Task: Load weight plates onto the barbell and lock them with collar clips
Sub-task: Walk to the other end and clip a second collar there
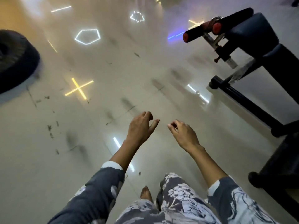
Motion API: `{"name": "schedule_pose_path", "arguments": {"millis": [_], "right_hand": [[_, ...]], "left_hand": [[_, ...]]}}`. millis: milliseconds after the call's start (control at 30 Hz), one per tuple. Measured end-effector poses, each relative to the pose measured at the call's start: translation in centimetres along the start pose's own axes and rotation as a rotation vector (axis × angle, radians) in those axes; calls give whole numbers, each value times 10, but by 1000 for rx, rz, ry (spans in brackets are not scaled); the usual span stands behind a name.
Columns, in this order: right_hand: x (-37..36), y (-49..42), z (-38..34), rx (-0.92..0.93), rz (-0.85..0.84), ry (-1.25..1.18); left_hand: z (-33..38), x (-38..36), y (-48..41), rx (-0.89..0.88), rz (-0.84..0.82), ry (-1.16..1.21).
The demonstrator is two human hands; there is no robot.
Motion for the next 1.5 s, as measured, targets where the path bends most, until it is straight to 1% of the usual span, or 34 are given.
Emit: {"name": "schedule_pose_path", "arguments": {"millis": [133,267,400,533,700,767,867,1000,1133,1233,1367,1500], "right_hand": [[10,-90,-15,7,7,2],[34,-209,-21,7,15,-14],[74,-330,-38,5,-18,-57],[114,-449,-78,49,-30,-66],[130,-593,-118,78,-62,-48],[138,-651,-130,85,-42,-38],[152,-745,-144,58,-4,-33],[178,-852,-156,-40,-38,11],[224,-955,-163,-110,15,-31],[249,-1025,-146,-185,74,-93],[286,-1134,-105,-261,131,-185],[345,-1234,-66,-319,179,-250]], "left_hand": [[-23,-10,-94,-40,-59,-41],[-43,-20,-212,-78,-84,-65],[-59,-14,-334,-50,-135,-82],[-68,8,-461,-37,-120,-66],[-102,19,-600,-20,-85,-83],[-117,18,-659,-37,-83,-88],[-142,17,-758,-55,-96,-58],[-159,21,-888,-104,-162,-46],[-155,22,-1015,-183,-218,-36],[-138,2,-1100,-275,-280,-55],[-106,-38,-1231,-393,-325,-76],[-66,-72,-1351,-434,-383,-82]]}}
Point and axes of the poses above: each hand's wrist, its own y-axis away from the middle knuckle, its own x-axis out of the back of the hand, z = x × y, the point moved 10 cm from there along -y, towards the middle knuckle, and after that the axes turned 5 degrees about -x, right-handed, at the moved point
